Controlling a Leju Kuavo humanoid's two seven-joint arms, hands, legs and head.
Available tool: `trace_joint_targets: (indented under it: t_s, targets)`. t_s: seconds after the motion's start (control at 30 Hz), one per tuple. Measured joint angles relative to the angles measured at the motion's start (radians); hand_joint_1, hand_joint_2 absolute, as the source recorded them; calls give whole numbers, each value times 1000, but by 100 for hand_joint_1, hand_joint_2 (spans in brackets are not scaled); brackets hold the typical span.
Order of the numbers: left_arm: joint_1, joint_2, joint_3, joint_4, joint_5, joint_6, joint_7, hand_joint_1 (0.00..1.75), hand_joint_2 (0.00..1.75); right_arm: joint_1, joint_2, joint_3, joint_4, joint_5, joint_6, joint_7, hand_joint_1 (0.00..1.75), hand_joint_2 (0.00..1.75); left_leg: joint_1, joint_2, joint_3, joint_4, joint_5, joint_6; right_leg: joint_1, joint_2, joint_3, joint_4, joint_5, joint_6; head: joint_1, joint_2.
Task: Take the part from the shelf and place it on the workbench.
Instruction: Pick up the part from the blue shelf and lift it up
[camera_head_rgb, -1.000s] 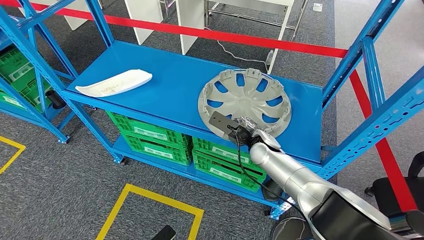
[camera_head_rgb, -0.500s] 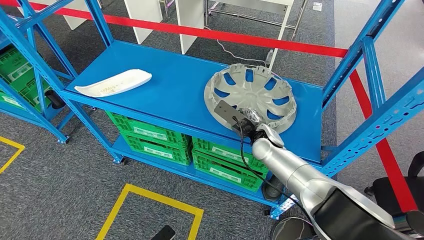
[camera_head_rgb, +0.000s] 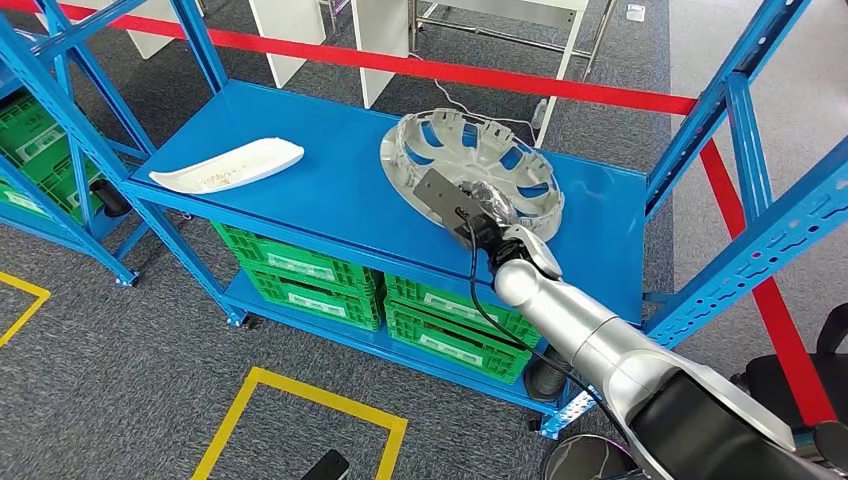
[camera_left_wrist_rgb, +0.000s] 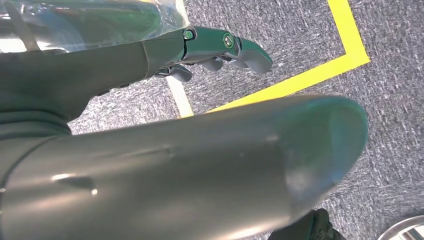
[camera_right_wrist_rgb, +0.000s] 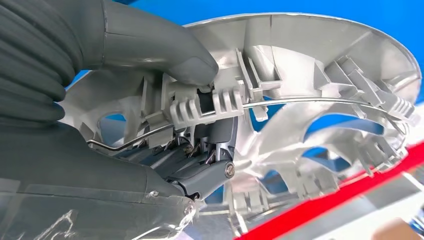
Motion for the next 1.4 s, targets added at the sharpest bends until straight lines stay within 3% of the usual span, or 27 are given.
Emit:
trace_joint_targets:
  t_s: [0.23,1.0,1.4]
  targets:
    - [1,0,0,0,4,0,-3,0,0,1,-1,-3,-59,27,-27,-5,175,175,0,0,-1,0,0,0,0,0,-1,0,0,0,0,0]
    - [3,-4,0,0,20,-1,-23,0,0,-80,-39,-13,-312,132,-32,122,175,175,0,0,-1,0,0,0,0,0,-1,0,0,0,0,0]
    - [3,-6,0,2,20,-2,-28,0,0,-110,-59,-20,-440,135,-71,105,175,175,0,0,-2,0,0,0,0,0,-2,0,0,0,0,0]
